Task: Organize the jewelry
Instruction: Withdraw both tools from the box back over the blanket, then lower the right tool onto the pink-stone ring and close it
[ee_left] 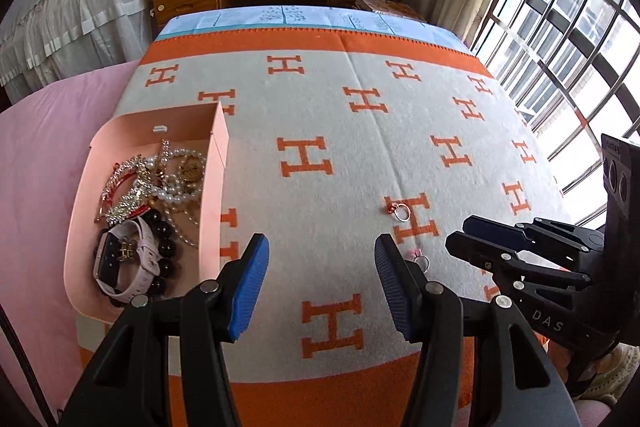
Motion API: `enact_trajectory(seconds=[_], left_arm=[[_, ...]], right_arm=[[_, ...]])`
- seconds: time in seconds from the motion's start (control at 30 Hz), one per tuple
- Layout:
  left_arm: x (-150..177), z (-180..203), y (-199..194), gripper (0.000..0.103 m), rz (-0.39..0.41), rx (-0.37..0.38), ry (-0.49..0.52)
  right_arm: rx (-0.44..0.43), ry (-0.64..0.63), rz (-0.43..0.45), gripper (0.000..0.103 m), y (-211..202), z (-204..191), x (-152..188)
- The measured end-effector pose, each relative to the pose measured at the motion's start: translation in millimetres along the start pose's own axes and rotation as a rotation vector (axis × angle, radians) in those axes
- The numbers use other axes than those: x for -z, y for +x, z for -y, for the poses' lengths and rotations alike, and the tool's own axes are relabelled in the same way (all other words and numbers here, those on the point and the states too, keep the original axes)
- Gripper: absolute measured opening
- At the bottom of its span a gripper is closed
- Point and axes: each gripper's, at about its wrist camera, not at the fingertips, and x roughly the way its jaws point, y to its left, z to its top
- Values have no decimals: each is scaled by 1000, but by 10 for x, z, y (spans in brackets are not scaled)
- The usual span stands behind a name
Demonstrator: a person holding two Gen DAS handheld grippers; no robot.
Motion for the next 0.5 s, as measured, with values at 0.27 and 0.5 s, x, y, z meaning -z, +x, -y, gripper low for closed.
enact_trajectory(seconds=[0.27,0.5], left_arm=[[137,59,301,53,-60,0,8],[165,17,357,53,-71,7,4]], right_arm=[[32,-137,-34,26,237,-170,193],[62,-226,-28,26,292,-350,260]])
